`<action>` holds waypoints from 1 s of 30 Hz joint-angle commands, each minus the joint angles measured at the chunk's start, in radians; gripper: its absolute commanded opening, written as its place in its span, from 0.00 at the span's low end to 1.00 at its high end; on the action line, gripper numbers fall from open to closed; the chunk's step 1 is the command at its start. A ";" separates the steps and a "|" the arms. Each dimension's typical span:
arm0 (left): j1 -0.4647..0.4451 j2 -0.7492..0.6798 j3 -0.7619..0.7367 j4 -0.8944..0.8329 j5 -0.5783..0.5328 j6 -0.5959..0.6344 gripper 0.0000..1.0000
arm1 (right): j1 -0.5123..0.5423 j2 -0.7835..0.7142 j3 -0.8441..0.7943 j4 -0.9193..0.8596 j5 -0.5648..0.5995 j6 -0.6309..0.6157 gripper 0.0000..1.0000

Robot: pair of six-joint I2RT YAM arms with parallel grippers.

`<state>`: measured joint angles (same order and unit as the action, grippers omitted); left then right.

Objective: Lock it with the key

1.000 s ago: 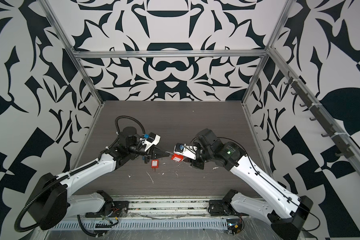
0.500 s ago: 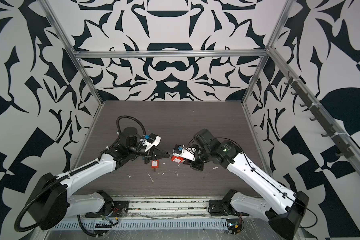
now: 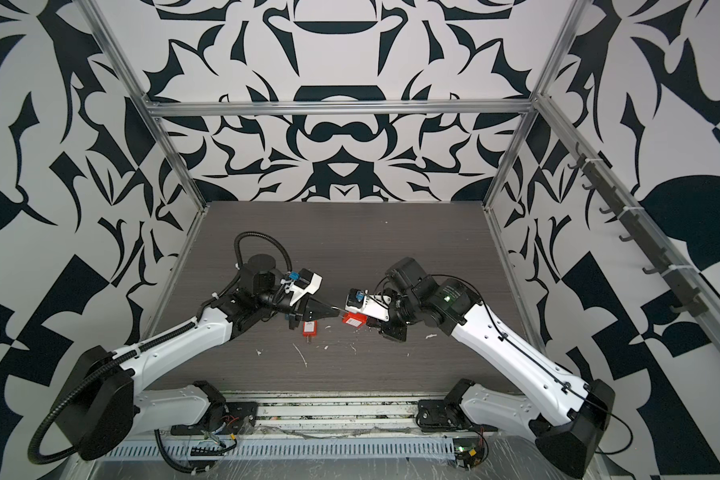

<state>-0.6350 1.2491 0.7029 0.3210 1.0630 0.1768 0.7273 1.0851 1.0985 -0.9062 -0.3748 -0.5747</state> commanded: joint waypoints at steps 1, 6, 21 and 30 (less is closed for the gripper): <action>0.001 -0.024 0.037 -0.019 0.014 -0.002 0.00 | 0.000 -0.029 0.010 -0.006 -0.002 -0.013 0.03; 0.012 -0.029 0.037 -0.034 0.017 -0.004 0.00 | 0.000 -0.060 -0.022 -0.002 0.036 -0.018 0.00; 0.055 -0.092 0.075 -0.278 0.017 0.169 0.00 | -0.045 -0.078 -0.065 -0.141 0.001 -0.062 0.00; 0.060 -0.091 0.086 -0.292 0.010 0.182 0.00 | -0.067 -0.058 -0.062 -0.176 0.007 -0.086 0.00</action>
<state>-0.5861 1.1778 0.7525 0.0586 1.0580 0.3412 0.6682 1.0286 1.0332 -0.9943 -0.3931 -0.6334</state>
